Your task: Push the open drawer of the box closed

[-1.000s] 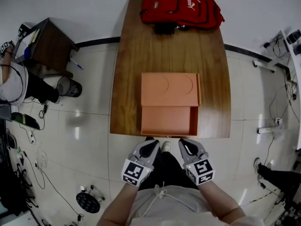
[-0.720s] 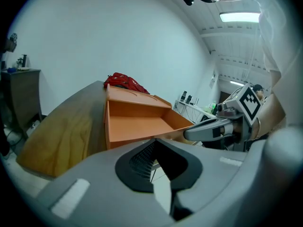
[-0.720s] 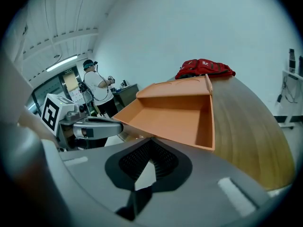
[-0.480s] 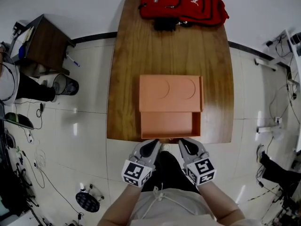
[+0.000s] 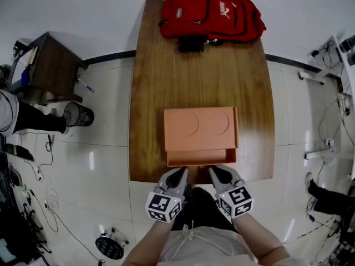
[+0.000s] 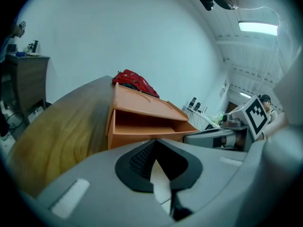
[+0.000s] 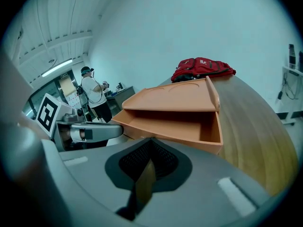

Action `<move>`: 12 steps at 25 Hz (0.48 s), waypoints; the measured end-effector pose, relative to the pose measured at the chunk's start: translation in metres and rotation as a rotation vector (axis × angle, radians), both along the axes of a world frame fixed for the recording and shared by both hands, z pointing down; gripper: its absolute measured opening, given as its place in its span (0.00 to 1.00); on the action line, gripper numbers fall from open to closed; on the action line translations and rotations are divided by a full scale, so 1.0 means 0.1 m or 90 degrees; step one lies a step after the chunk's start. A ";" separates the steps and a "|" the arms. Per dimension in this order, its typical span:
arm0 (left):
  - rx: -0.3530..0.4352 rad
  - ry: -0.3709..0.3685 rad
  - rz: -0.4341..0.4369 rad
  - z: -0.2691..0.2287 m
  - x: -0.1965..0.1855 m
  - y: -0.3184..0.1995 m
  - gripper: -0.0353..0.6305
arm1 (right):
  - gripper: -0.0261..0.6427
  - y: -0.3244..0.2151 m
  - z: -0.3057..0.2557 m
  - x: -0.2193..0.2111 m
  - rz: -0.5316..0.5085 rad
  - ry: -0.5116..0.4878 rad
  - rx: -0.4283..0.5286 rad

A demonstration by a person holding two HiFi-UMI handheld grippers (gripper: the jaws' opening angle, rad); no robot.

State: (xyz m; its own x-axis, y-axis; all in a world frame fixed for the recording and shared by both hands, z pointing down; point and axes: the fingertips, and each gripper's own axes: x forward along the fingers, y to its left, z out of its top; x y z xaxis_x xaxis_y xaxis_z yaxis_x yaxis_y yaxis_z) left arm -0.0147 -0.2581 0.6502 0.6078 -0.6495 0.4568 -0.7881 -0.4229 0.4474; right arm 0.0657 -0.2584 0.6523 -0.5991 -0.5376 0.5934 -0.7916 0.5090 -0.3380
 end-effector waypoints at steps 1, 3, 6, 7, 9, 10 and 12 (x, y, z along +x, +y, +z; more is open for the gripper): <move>-0.001 -0.002 -0.001 0.00 0.00 -0.04 0.06 | 0.05 -0.04 0.00 0.00 0.004 -0.002 0.000; -0.003 -0.002 -0.004 0.00 -0.01 -0.13 0.06 | 0.05 -0.13 0.00 0.00 0.011 -0.004 0.001; -0.004 0.001 -0.003 -0.01 -0.02 -0.25 0.06 | 0.05 -0.25 0.01 -0.01 0.016 0.003 -0.002; -0.004 0.001 -0.002 -0.01 -0.02 -0.28 0.06 | 0.05 -0.29 0.01 -0.02 0.016 0.004 -0.003; -0.003 0.002 -0.001 -0.03 -0.04 -0.35 0.06 | 0.05 -0.36 0.02 -0.05 0.014 0.009 -0.005; -0.003 0.003 -0.001 -0.03 -0.05 -0.38 0.06 | 0.05 -0.38 0.02 -0.05 0.013 0.011 -0.006; -0.004 0.006 -0.001 -0.03 -0.06 -0.42 0.06 | 0.05 -0.43 0.02 -0.06 0.017 0.014 -0.006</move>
State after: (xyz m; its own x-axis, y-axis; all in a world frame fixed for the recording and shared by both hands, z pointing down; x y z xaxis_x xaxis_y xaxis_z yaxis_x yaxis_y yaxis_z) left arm -0.0207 -0.3006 0.6472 0.6112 -0.6477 0.4550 -0.7843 -0.4182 0.4582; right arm 0.0596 -0.3016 0.6540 -0.5707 -0.5475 0.6120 -0.8126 0.4837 -0.3251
